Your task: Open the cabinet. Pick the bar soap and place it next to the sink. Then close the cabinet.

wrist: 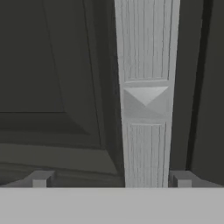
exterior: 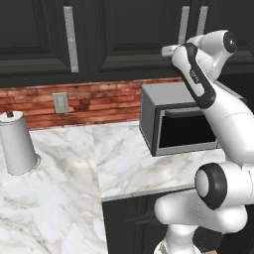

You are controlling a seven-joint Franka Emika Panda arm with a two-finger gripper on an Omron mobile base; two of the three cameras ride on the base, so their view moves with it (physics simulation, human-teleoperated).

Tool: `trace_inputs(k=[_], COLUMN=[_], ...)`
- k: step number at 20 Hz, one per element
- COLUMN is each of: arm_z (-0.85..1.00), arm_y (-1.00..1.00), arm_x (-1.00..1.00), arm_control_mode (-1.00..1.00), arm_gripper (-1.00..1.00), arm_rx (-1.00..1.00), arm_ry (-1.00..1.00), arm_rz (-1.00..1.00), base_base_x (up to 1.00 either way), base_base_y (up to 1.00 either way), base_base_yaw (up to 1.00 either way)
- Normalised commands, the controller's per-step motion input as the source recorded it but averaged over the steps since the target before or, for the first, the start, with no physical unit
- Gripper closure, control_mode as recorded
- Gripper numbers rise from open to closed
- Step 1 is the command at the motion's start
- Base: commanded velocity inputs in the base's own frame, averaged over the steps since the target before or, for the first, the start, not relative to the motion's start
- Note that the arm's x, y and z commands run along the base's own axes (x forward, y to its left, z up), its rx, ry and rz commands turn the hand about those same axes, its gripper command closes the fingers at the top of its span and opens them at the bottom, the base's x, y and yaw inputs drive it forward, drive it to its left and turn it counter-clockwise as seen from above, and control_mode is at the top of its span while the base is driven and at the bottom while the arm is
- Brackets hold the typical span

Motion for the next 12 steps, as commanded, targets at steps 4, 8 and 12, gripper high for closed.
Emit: trace_inputs(k=[4,8,12], arm_z=[0.00,0.00,0.00], arm_y=[-0.03,-0.21,-0.06], arm_x=[0.04,0.00,0.02], arm_control_mode=[-1.00,-1.00,-1.00], arm_gripper=[-1.00,-1.00,-1.00], arm_rx=[-0.02,0.00,0.00], arm_ry=[0.00,0.00,0.00], arm_rz=[0.00,-0.07,-0.14], base_base_x=[0.00,0.00,0.00], base_base_y=[0.00,0.00,0.00], base_base_yaw=[0.00,0.00,0.00])
